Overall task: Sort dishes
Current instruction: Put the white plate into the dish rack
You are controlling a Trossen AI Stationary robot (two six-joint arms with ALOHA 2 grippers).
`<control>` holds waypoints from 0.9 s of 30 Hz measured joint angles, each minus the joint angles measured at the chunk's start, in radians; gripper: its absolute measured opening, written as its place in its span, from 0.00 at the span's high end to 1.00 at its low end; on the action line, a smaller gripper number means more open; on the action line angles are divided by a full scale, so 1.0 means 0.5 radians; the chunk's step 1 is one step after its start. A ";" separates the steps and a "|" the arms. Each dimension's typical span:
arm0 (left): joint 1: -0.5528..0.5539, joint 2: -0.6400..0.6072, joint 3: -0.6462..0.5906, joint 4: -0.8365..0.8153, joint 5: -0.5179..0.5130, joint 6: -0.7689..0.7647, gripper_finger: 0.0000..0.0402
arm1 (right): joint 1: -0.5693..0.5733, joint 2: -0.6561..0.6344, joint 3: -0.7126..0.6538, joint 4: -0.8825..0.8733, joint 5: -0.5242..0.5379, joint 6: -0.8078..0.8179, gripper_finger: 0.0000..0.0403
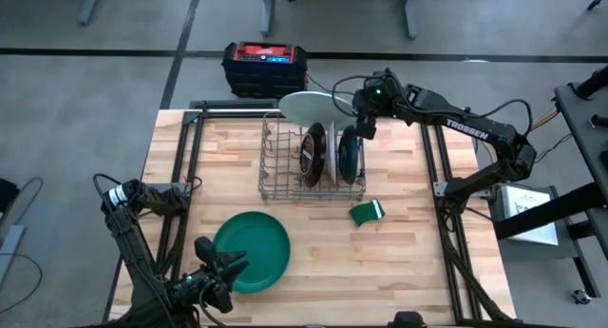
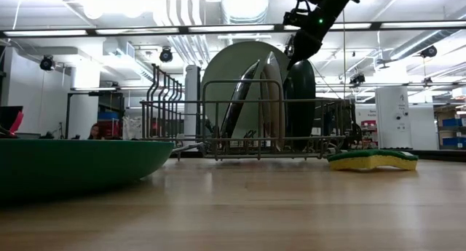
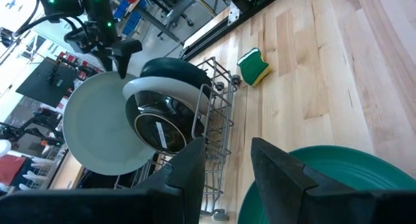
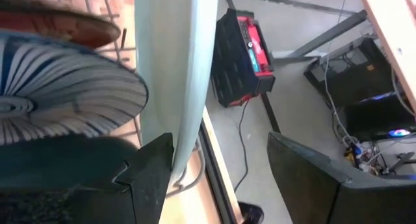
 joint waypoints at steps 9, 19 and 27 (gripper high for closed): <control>0.000 0.000 0.000 0.000 0.000 -0.004 0.71 | 0.000 -0.008 0.000 -0.101 0.045 -0.009 0.40; 0.000 0.000 0.000 0.000 0.000 -0.004 0.71 | 0.001 -0.010 0.000 -0.103 0.043 -0.080 0.44; 0.000 0.000 0.000 0.000 0.000 -0.004 0.71 | 0.006 -0.010 0.000 0.029 0.036 -0.143 0.46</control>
